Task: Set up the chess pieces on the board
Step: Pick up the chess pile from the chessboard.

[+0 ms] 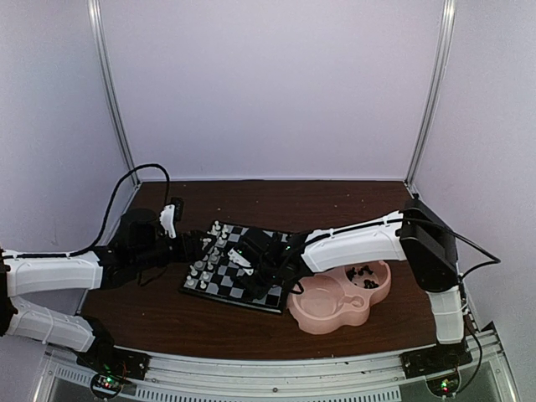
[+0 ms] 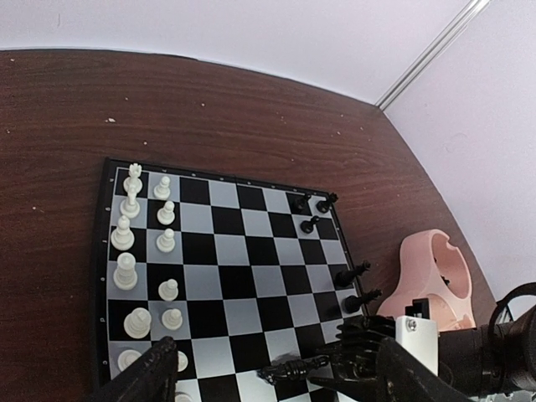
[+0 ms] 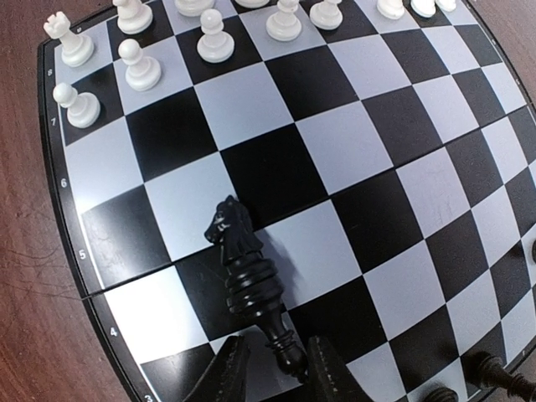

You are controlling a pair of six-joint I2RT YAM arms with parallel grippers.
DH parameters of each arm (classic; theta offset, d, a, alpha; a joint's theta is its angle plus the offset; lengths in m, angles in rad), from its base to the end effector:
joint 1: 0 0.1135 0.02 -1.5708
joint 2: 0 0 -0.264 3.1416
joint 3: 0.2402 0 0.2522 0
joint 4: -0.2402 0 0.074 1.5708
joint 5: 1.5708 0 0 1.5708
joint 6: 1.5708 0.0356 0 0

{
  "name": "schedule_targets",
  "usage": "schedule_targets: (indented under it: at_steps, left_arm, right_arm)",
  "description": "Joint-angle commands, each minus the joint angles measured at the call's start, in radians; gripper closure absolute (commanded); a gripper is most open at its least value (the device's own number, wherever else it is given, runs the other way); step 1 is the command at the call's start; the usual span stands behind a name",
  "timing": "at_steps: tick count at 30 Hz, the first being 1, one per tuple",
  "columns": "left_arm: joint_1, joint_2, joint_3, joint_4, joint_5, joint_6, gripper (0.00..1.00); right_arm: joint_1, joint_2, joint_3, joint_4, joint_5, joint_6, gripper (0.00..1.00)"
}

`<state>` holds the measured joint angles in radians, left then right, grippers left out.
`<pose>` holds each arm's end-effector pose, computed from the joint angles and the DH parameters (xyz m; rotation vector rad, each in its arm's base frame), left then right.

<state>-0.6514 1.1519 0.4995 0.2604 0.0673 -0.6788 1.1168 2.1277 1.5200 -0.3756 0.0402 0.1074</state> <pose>0.1933 -0.1504 0.2118 0.0184 2.0830 -0.9146 0.2011 0.4088 0.1558 -1.2473 2.2907 0.4104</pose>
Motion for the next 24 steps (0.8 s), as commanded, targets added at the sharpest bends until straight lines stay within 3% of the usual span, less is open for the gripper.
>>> schedule_targets:
  at_steps: [1,16,24]
  left_arm:
    - [-0.001,0.002,0.030,0.017,0.008,0.012,0.18]
    - [-0.001,-0.003,0.031,0.013,0.007,0.009,0.18]
    - [-0.001,0.003,0.045,0.015,0.072,-0.010,0.18]
  right_arm:
    - [0.005,0.014,0.037,-0.012,-0.037,-0.002,0.74]
    - [0.005,-0.018,0.010,0.011,-0.038,0.008,0.97]
    - [0.006,-0.146,-0.114,0.126,-0.013,0.016,0.98]
